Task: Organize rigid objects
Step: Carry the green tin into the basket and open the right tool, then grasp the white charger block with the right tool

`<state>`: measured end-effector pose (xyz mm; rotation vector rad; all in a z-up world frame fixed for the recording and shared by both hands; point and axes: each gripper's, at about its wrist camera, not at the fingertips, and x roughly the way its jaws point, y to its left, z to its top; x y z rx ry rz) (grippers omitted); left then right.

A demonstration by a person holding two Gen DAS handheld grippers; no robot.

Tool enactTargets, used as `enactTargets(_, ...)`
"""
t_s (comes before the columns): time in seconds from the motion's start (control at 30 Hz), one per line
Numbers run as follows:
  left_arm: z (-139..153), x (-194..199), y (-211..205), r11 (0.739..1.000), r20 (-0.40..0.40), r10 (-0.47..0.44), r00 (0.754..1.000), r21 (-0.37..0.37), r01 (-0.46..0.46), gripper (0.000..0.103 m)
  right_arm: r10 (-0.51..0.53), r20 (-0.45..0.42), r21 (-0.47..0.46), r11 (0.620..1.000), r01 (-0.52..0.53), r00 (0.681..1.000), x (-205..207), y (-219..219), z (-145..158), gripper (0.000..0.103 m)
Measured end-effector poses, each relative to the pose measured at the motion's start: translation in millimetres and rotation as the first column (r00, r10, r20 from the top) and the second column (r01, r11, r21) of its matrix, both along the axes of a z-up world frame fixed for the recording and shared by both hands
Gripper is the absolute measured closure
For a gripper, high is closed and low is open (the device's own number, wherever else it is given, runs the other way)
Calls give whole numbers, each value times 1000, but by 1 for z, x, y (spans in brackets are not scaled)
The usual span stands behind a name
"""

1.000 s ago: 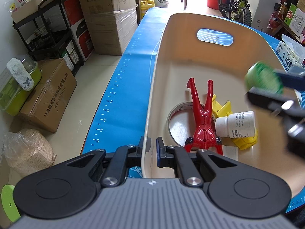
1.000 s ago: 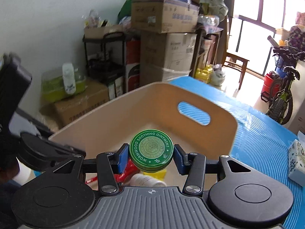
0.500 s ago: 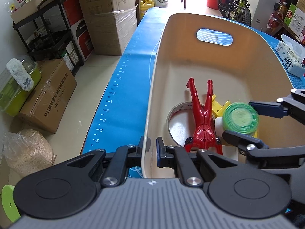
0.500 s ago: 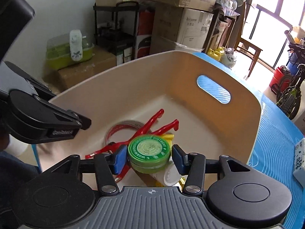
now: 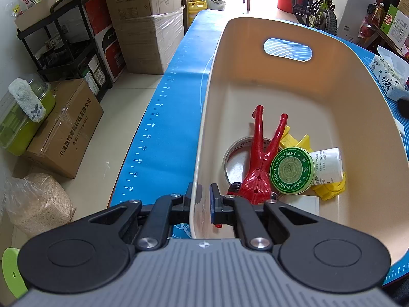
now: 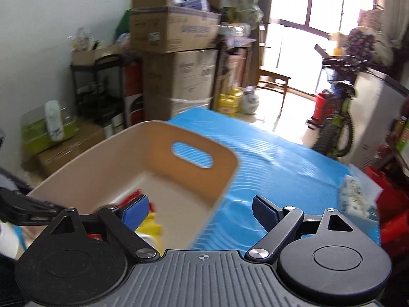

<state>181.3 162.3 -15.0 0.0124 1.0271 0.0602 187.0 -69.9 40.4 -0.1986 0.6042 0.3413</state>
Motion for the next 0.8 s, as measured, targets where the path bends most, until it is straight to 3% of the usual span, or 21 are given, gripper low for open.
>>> enactTargets(0.17, 0, 0, 0, 1000, 0, 1, 1000, 2, -1, 92, -137, -34, -20, 991, 136, 990, 16, -54, -10, 12)
enactTargets(0.4, -1, -1, 0, 1000, 0, 0, 1000, 6, 0, 92, -268, -142, -82, 963, 259, 953, 42, -119, -56, 12)
enactTargets(0.8, 0, -2, 0, 1000, 0, -1, 1000, 8, 1, 92, -255, -211, -166, 961, 222, 944, 83, -150, -107, 13)
